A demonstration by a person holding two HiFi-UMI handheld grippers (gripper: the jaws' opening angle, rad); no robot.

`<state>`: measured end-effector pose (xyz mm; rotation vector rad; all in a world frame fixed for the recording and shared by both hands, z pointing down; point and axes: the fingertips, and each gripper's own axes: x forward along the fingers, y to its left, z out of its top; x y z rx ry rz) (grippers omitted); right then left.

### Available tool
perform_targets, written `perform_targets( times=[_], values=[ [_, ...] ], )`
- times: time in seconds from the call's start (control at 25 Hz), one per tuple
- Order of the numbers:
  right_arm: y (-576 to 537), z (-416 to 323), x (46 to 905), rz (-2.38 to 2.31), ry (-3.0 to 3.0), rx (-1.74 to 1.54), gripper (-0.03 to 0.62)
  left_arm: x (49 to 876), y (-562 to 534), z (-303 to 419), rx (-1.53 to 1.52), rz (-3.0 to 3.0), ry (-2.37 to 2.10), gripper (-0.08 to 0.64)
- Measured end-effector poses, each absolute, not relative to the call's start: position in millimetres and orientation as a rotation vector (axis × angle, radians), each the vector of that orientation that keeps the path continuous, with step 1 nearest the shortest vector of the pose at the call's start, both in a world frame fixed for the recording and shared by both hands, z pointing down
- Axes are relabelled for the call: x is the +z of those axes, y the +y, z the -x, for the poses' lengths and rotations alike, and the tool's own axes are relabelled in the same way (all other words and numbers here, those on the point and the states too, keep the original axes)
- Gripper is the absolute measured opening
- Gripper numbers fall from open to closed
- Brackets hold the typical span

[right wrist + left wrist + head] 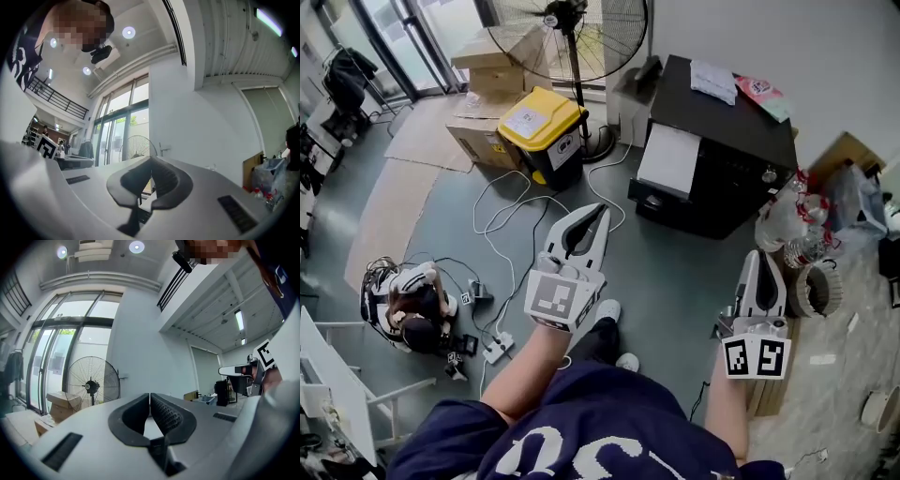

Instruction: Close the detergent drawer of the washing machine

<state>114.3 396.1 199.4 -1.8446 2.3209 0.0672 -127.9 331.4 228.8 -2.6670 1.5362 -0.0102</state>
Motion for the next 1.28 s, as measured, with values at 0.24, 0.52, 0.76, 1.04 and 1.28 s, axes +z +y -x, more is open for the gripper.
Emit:
perform_targets(
  times=[0.24,0.52,0.76,1.04,1.28],
  values=[
    [307.0,-96.6,196.4,1.883,2.292,0.107,0.015,229.4,235.1,132.3,-0.020,2.693,1.451,0.026],
    [227.8,-94.7,197.1,1.953,2.230,0.092,0.015,230.9,144.8,132.6,-0.009,2.732,1.364,0.026],
    [184.7,-106.9,213.6,1.997,2.235,0.050,0.015,251.5,98.5,129.5,-0.040,2.768,1.396,0.026],
    [117.6,-131.8,229.8,1.925,2.290,0.006,0.015,266.2,50.6,103.7,-0.053,2.754,1.441,0.026],
    [49.1,-151.9,224.2,1.793,2.387,0.030,0.015,260.2,3.5,72.6,-0.052,2.694,1.488,0.026]
  ],
)
